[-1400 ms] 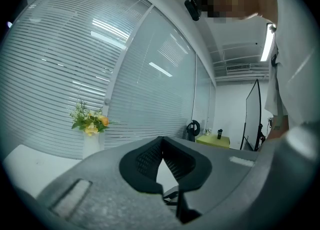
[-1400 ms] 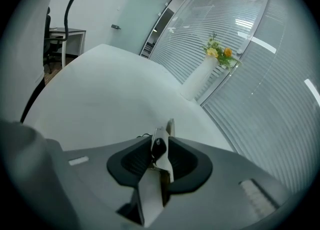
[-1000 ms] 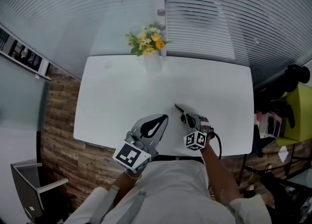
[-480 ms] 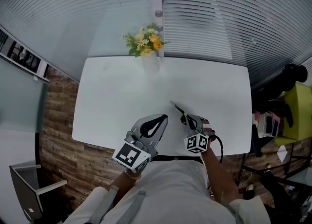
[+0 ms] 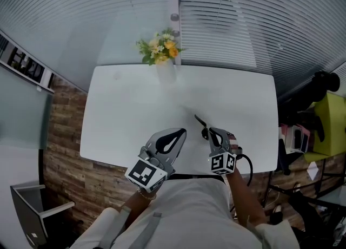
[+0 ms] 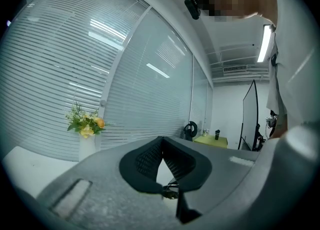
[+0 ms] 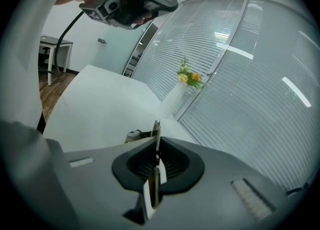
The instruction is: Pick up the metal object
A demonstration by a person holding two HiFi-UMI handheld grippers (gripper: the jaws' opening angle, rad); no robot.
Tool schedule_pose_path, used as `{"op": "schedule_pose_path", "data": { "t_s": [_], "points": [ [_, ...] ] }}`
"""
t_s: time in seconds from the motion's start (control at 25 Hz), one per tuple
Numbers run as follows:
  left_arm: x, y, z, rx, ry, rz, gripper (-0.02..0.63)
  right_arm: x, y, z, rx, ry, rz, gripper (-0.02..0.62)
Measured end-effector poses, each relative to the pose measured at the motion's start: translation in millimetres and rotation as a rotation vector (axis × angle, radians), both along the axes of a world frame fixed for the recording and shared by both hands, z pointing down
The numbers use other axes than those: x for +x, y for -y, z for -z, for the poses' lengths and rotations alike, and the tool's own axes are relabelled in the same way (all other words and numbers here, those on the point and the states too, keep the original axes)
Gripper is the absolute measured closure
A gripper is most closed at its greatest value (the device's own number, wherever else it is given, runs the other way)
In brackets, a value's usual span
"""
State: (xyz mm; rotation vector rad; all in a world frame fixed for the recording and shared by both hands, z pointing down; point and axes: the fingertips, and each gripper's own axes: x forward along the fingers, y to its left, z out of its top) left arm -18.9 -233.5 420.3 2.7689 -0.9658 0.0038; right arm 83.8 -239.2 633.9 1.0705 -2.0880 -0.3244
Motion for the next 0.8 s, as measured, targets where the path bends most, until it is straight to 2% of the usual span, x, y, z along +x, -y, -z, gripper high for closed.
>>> {"op": "schedule_pose_path", "data": {
  "t_s": [0.8],
  "points": [
    [2,-2,7,0.019,-0.013,0.002,0.603,-1,-13,156,0.109,0.269,-0.017,0.588]
  ]
}}
